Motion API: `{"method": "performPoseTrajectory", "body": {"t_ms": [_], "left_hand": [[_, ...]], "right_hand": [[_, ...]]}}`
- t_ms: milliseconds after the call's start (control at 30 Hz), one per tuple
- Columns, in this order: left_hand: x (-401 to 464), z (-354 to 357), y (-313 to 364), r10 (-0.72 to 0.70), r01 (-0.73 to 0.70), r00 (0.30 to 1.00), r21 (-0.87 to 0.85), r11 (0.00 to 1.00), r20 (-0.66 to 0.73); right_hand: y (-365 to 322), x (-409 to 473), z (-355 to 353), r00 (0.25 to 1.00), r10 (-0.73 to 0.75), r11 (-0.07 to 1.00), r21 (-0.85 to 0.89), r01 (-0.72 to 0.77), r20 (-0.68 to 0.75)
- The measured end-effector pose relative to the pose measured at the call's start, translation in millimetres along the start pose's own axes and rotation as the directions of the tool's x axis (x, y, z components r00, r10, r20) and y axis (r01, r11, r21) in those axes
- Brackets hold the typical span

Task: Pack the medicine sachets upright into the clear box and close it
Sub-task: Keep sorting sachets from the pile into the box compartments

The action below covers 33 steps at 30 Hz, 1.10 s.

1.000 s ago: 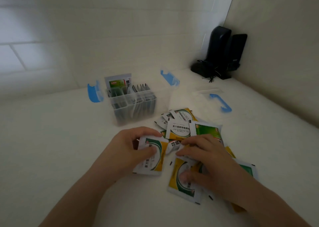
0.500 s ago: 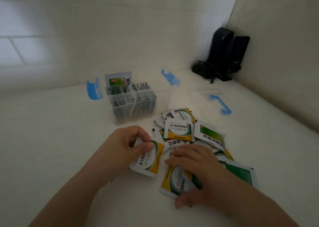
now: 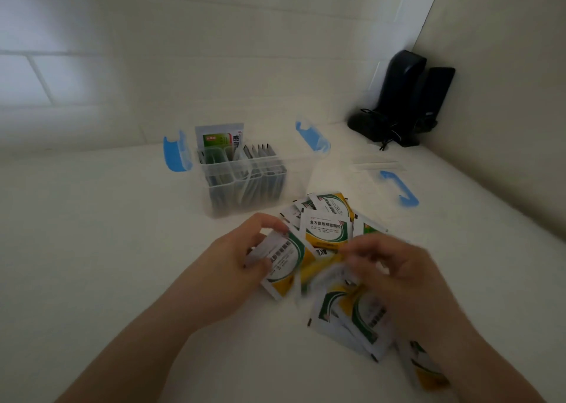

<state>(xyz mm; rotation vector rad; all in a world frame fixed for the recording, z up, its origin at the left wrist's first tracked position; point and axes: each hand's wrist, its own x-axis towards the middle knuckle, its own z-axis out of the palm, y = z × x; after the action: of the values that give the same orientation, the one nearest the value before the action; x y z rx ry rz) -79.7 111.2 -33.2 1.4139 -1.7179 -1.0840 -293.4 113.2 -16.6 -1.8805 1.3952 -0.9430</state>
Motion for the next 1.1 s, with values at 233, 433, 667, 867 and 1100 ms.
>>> {"method": "performPoseTrajectory", "body": {"t_ms": [233,433,667,867,1100], "left_hand": [[0.2,15.2,4.6,0.064,-0.063,0.998,-0.055,0.996,0.02],[2.7,29.4,8.4,0.152,-0.159,0.987,-0.202,0.967,-0.049],[4.3,23.6,7.4,0.12,-0.158,0.98,-0.254,0.954,-0.158],[3.8,14.3,6.0,0.136,-0.152,0.962,-0.051,0.987,-0.237],[3.4,11.0,1.0,0.136,-0.129,0.964,0.044,0.991,-0.229]], "right_hand": [[-5.1,-1.0,4.2,0.958,0.277,0.825,0.492,-0.277,0.074],[-10.8,-10.8,28.7,0.967,0.183,0.924,0.305,-0.23,0.176],[-2.1,-10.3,22.9,0.995,-0.052,0.998,-0.031,0.055,0.091],[1.2,-8.6,-5.3,0.986,-0.124,0.95,-0.272,0.15,0.11],[13.0,-9.9,-1.9,0.885,-0.03,0.835,-0.476,0.277,0.464]]}}
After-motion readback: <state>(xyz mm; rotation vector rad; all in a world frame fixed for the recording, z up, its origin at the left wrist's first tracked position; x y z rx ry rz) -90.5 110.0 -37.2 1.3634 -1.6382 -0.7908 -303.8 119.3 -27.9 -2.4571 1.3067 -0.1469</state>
